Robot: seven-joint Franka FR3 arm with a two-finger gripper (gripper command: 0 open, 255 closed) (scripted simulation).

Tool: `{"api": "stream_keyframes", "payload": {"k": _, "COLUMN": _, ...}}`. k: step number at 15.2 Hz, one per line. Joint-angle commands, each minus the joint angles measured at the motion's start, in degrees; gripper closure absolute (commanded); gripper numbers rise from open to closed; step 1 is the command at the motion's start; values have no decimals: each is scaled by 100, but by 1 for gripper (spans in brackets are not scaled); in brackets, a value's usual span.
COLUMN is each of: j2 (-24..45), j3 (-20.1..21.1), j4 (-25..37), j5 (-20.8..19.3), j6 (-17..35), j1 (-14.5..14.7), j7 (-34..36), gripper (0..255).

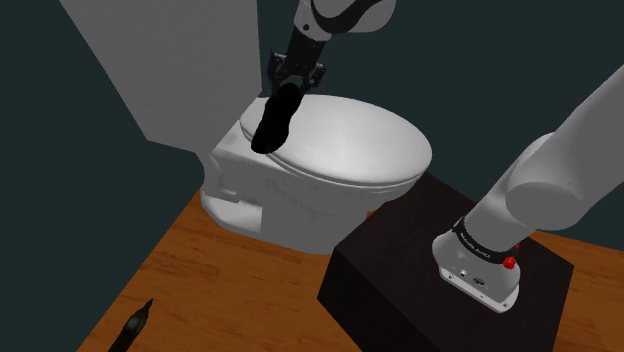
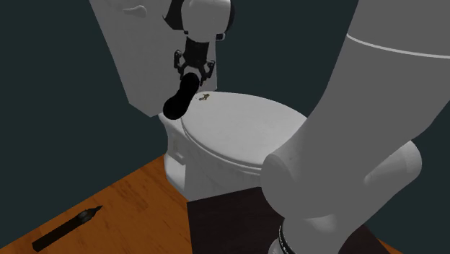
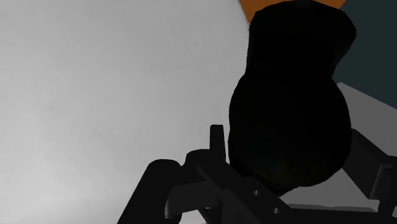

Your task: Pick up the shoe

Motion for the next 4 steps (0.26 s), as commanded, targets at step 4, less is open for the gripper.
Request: {"api": "stream_keyframes", "payload": {"k": 4, "j2": -100, "j3": -12, "j4": 157, "j5": -19, "j6": -249, "j1": -11, "j7": 33, "gripper": 255}}
